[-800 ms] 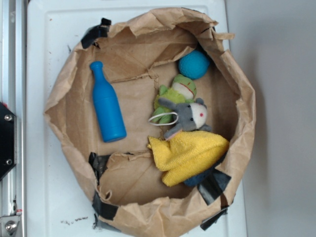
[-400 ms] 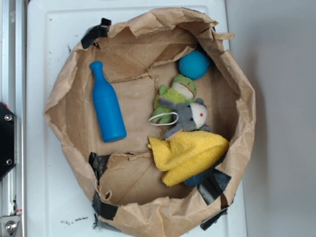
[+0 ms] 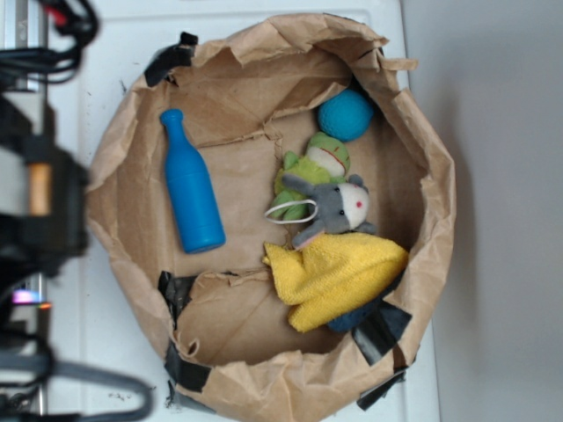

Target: Grab the blue bottle.

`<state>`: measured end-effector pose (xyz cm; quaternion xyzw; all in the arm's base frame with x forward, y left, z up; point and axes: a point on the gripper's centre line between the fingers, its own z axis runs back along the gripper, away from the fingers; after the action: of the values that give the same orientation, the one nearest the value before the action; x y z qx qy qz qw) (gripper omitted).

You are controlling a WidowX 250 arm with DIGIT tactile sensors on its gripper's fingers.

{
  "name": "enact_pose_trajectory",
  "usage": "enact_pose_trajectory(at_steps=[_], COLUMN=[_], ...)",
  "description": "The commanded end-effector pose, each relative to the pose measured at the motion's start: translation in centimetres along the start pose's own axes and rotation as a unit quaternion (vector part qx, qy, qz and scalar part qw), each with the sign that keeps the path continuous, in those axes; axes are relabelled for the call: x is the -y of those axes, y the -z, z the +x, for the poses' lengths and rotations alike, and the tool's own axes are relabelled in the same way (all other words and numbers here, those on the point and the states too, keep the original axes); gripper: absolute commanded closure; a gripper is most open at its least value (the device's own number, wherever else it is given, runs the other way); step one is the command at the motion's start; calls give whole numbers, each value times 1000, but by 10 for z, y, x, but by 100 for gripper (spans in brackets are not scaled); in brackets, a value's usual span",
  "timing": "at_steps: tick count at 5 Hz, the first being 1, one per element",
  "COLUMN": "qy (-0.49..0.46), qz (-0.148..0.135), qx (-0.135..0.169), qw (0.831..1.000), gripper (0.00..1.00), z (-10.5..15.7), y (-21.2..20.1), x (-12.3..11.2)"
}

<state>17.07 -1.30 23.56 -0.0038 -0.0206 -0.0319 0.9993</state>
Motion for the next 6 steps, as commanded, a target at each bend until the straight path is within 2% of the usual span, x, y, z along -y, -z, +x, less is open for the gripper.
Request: enact_pose_trajectory(at_steps=[1,2,3,6], qy=[165,283,295,295], qz=[-8,-35,-19,-19], qx=[57,80,81,81], qw=[985,955,952,952], gripper=[0,0,0,0], z=[43,65,73,73], y=[8,14,16,16], x=[-15,-14,-16,-16])
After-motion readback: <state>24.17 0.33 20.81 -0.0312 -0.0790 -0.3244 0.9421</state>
